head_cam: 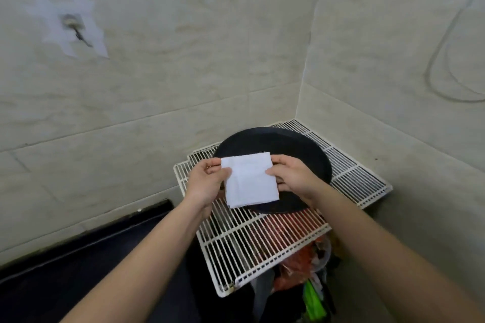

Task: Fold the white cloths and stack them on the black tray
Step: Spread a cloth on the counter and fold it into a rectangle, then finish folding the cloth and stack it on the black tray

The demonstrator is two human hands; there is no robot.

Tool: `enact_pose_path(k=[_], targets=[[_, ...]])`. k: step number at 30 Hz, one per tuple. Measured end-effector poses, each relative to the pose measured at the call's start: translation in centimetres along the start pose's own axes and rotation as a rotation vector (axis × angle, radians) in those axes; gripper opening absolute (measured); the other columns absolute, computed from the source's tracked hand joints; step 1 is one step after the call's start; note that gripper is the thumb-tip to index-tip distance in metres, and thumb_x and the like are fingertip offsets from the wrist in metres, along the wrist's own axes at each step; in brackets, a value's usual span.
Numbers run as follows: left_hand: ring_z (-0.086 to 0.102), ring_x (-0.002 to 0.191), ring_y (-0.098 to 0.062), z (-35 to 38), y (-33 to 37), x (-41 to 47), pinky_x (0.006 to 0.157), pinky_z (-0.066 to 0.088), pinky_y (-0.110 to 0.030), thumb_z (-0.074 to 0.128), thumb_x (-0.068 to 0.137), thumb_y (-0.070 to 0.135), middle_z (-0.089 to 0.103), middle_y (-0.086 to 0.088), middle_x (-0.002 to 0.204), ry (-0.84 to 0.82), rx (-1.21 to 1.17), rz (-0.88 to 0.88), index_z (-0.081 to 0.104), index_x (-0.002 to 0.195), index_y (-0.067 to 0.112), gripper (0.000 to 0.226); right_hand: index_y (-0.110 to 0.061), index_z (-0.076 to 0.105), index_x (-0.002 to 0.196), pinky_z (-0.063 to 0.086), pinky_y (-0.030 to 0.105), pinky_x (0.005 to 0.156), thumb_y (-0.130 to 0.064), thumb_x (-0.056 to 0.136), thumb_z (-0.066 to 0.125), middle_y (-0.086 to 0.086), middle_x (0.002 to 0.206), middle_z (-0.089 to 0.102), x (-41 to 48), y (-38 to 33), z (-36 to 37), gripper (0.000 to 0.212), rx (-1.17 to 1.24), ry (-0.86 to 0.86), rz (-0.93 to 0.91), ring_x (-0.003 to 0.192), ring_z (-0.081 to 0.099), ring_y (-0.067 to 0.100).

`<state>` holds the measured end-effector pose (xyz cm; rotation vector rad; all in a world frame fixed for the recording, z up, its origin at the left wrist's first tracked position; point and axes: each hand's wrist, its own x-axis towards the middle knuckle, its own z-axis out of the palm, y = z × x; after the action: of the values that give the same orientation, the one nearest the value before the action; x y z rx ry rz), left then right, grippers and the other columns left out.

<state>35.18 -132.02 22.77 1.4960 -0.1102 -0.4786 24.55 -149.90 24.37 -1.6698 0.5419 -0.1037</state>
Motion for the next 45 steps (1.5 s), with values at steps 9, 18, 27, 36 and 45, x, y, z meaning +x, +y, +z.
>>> enact_pose_path(k=[9,18,27,36,45], targets=[[0.068,0.072,-0.025,2.2,-0.9,7.0,0.048,0.052,-0.029,0.063,0.09,-0.001,0.071,-0.017,0.1,0.275,-0.016,-0.183,0.053,0.097,0.013,0.018,-0.021,0.065,0.122,0.057,0.042,0.093,-0.013,0.096,0.06,0.0,0.108,0.073,11.1,0.4,-0.8,0.028,-0.045,-0.15,0.089,0.101,0.07,0.018],[0.071,0.088,-0.03,2.8,-2.7,9.4,0.067,0.062,-0.045,0.067,0.083,0.005,0.07,-0.016,0.102,0.311,0.21,-0.184,0.058,0.097,0.013,0.018,-0.015,0.055,0.137,0.055,0.022,0.064,-0.012,0.094,0.063,0.001,0.109,0.07,13.3,2.6,-1.6,0.043,-0.019,-0.162,0.177,0.094,0.069,0.013],[0.033,0.144,-0.02,0.6,-4.2,7.2,0.117,0.03,-0.039,0.04,0.1,0.051,0.039,-0.002,0.155,0.045,1.064,0.452,0.043,0.147,0.015,0.059,-0.026,0.041,0.149,0.037,0.035,0.111,-0.041,0.104,0.042,-0.003,0.153,0.036,11.6,3.3,-2.1,0.047,-0.719,0.014,-0.406,0.138,0.04,0.017],[-0.019,0.148,-0.002,0.7,-6.3,6.9,0.124,-0.005,-0.045,0.009,0.099,0.059,-0.016,0.012,0.163,-0.217,1.262,0.26,-0.005,0.158,0.025,0.069,-0.026,-0.002,0.16,-0.002,0.04,0.125,-0.054,0.105,0.015,-0.006,0.167,-0.012,11.0,6.3,-1.4,0.063,-1.109,-0.238,-0.352,0.153,-0.011,0.015],[-0.015,0.152,-0.02,-5.1,-2.6,1.4,0.121,0.002,-0.045,0.011,0.094,0.067,-0.011,0.0,0.165,0.297,1.376,0.423,0.003,0.158,0.028,0.076,-0.024,0.002,0.16,0.001,0.041,0.124,-0.061,0.101,0.021,0.001,0.167,-0.012,9.8,0.8,0.9,0.072,-1.001,0.032,-0.585,0.154,-0.01,0.019]])
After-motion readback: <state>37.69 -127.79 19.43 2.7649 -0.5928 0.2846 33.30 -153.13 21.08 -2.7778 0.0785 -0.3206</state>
